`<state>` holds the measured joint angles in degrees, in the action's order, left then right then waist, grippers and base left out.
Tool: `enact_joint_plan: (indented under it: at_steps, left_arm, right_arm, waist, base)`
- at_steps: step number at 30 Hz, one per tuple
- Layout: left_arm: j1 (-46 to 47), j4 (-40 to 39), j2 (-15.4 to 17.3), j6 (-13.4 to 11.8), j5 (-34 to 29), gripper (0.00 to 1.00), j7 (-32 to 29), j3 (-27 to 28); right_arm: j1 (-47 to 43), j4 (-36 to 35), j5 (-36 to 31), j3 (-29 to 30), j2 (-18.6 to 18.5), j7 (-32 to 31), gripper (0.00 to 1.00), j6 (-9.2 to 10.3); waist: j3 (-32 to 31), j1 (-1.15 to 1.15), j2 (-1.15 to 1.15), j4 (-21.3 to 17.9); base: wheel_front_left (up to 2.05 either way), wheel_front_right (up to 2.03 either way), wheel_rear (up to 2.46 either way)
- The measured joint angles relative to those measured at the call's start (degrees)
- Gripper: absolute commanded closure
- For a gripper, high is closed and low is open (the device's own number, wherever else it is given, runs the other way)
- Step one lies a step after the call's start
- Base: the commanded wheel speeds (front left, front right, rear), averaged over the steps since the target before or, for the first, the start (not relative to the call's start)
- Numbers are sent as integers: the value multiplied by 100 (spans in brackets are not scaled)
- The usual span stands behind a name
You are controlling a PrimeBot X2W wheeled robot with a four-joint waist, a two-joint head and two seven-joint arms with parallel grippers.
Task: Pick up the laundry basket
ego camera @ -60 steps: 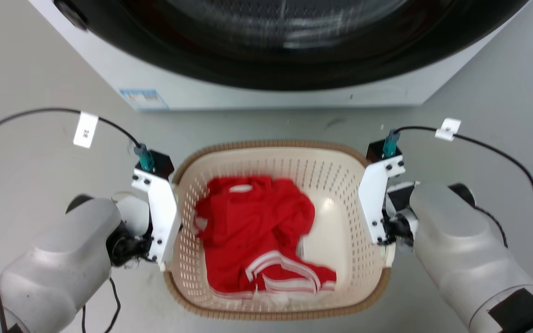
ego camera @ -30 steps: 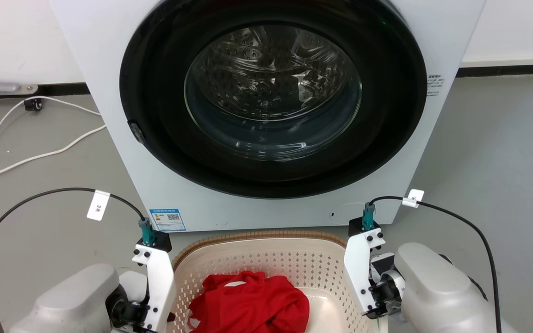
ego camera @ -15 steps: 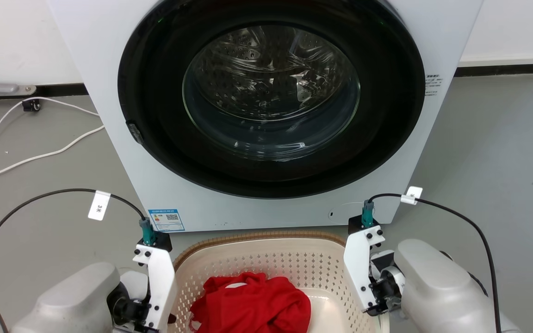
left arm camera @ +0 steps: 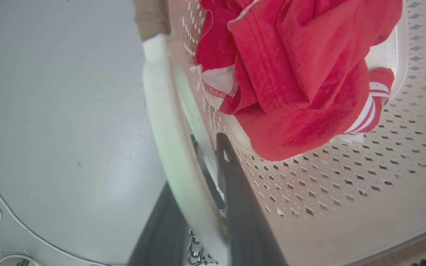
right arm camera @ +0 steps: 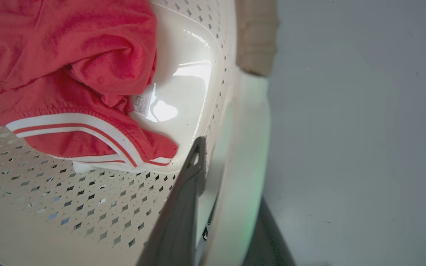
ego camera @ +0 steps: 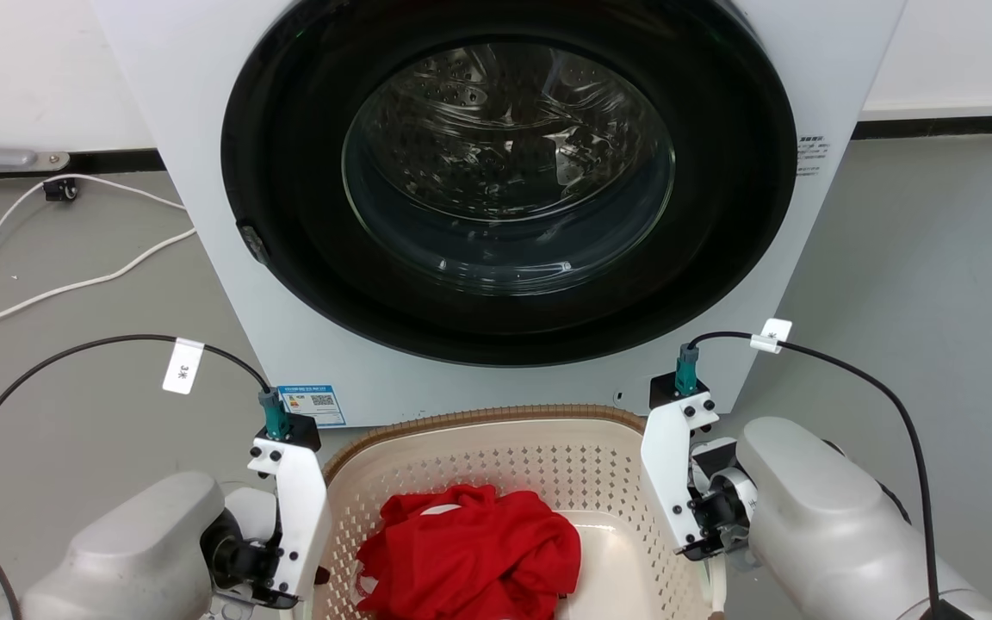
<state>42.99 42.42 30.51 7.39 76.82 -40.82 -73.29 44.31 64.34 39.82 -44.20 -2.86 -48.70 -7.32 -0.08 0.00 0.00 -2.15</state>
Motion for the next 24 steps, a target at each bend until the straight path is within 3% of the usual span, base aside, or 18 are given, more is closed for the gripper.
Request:
enact_joint_plan:
  at_steps: [24]
  left_arm:
    - [83,94,-55,0,-9,100,-23,-2]
  right_arm:
    - [93,120,174,-144,-5,2,100,0]
  waist:
    - [-4,0,0,-32]
  base:
    - [0,0,0]
